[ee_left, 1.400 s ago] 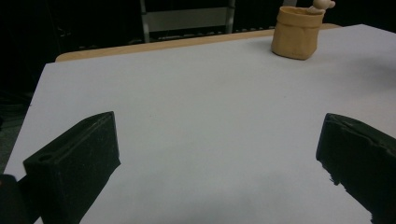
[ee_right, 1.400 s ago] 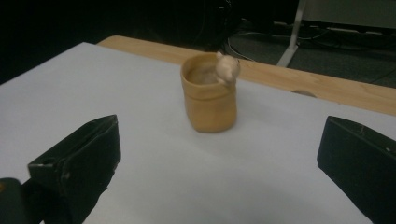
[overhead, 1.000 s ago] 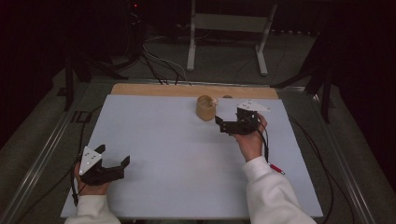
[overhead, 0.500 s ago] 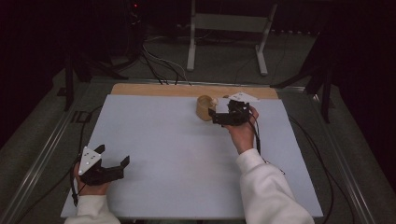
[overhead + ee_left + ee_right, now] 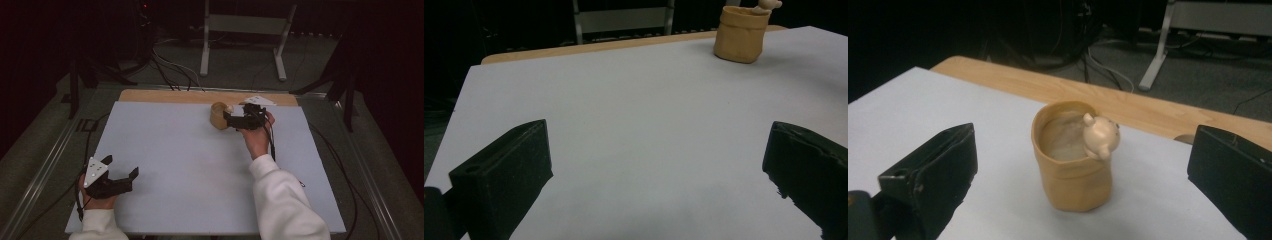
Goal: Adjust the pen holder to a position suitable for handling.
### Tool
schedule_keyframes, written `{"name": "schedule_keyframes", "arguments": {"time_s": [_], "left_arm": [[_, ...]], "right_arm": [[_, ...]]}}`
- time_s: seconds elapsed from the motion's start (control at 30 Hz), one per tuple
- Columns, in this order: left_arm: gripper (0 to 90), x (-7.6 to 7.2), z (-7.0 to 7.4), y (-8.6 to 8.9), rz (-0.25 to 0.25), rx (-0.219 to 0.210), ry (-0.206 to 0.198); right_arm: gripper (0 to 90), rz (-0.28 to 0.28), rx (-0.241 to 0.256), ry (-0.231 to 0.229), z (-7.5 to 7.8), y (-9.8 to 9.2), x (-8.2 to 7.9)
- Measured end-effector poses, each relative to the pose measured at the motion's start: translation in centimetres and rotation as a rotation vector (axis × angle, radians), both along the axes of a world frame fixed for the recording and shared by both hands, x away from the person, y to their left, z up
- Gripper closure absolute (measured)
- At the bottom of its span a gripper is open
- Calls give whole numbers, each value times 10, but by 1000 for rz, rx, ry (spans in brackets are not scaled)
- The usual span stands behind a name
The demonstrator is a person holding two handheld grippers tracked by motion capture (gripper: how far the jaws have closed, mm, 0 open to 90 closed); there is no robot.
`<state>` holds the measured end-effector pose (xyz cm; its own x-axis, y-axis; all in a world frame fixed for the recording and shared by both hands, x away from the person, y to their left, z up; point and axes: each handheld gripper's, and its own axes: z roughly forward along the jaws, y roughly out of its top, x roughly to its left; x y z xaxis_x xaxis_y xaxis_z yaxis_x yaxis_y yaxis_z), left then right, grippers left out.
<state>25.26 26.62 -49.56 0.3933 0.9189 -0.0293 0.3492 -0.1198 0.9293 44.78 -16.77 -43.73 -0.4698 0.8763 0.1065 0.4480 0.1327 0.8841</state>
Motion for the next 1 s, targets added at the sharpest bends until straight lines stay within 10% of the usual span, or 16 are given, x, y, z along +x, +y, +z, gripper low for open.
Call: {"name": "schedule_keyframes", "arguments": {"time_s": [0.47,1.0], "left_arm": [[0,-1,0,3,3,-14,-2],[0,-2,1,5,9,-22,-8]], "right_arm": [[0,-50,-17,38,-15,13,36],[410,-129,-35,123,-46,15,53]]}}
